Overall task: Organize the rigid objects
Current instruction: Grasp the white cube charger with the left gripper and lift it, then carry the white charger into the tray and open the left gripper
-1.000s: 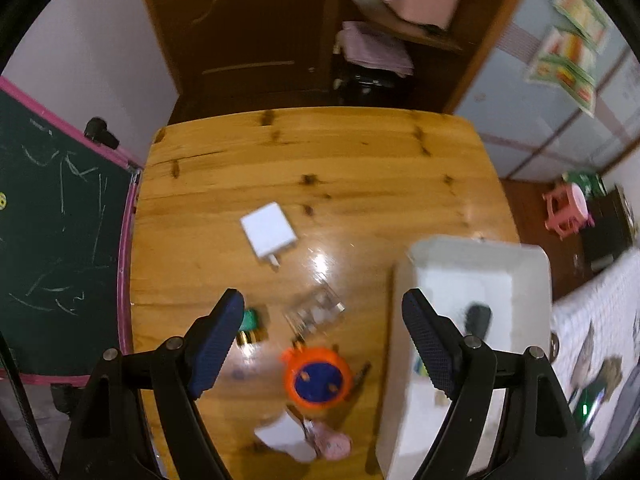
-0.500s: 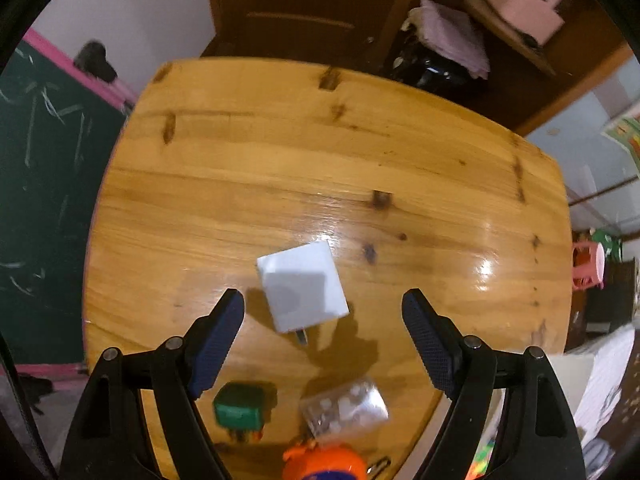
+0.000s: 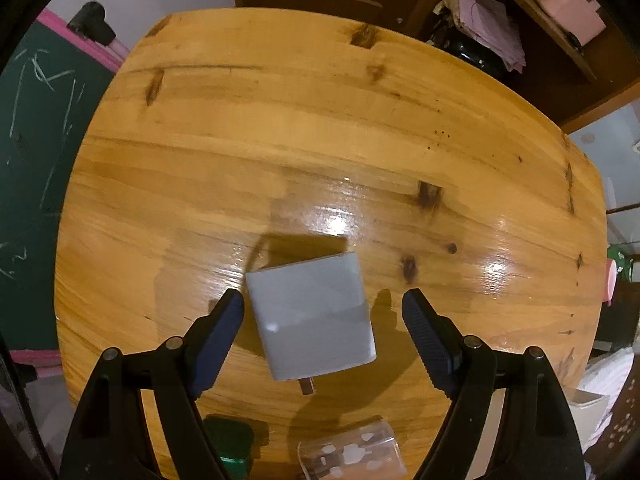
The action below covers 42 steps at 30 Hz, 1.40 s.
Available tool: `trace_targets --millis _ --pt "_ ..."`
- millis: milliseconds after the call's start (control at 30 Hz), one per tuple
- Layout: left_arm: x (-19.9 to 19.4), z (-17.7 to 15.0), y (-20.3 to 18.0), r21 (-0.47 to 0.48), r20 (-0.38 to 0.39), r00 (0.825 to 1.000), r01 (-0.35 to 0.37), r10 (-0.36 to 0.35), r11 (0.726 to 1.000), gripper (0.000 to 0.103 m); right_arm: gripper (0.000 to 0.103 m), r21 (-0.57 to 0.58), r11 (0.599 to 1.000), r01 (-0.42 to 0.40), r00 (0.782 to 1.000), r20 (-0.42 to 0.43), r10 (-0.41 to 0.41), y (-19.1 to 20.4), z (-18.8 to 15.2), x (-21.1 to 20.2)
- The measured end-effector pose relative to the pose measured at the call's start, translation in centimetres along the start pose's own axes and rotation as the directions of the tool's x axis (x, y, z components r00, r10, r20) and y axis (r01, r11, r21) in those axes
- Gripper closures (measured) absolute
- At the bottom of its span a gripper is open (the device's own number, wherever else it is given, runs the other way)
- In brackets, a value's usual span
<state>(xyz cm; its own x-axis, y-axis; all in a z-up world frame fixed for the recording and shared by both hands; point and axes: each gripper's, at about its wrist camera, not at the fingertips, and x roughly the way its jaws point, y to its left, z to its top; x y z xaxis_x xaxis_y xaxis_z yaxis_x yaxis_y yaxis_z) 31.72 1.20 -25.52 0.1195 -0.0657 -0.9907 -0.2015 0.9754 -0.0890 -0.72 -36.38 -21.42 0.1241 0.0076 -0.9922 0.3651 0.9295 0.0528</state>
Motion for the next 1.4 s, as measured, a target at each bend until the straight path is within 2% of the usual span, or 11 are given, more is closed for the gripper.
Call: trace_targets --millis 267,433,500,667,867,1100,1233,1400 --pt "0.8 -0.4 -0.5 -0.006 -0.011 0.999 -0.034 0.033 0.999 0.021 0.098 -0.002 1.000 0.000 1.000 0.001 0.000 0.0 -0.1 0.0" --pt "0.8 -1.1 -0.6 0.005 0.008 0.996 -0.092 0.092 0.996 0.037 0.098 -0.007 1.000 -0.003 1.000 -0.003 0.003 0.0 -0.1 0.0" --pt "0.6 -1.2 -0.6 -0.005 0.027 0.996 -0.090 0.090 0.996 0.044 0.098 -0.011 1.000 -0.004 1.000 -0.004 0.004 -0.1 0.0 0.0" --pt "0.2 -2.2 0.1 -0.015 0.042 0.993 -0.108 0.109 0.994 0.044 0.098 -0.024 1.000 -0.002 1.000 -0.008 0.002 0.0 0.0 0.1" --pt "-2.1 -4.5 0.6 0.018 0.043 0.997 -0.071 0.070 0.997 0.044 0.098 -0.039 0.999 -0.001 1.000 -0.012 0.000 0.3 0.1 0.0" --pt "-8.3 -9.1 -1.2 0.140 0.060 0.998 0.015 -0.024 0.990 0.044 0.099 -0.040 0.999 -0.009 1.000 -0.010 0.008 0.2 0.1 0.0" --pt "-11.9 -12.1 -3.4 0.233 0.055 0.995 0.071 -0.086 0.970 0.044 0.099 -0.047 0.999 -0.009 1.000 -0.017 0.009 0.2 0.2 0.0" --pt "-15.4 -16.3 -7.9 0.376 0.049 0.989 0.110 -0.139 0.920 0.044 0.099 -0.059 0.998 -0.001 1.000 -0.025 -0.001 0.5 0.2 0.1"
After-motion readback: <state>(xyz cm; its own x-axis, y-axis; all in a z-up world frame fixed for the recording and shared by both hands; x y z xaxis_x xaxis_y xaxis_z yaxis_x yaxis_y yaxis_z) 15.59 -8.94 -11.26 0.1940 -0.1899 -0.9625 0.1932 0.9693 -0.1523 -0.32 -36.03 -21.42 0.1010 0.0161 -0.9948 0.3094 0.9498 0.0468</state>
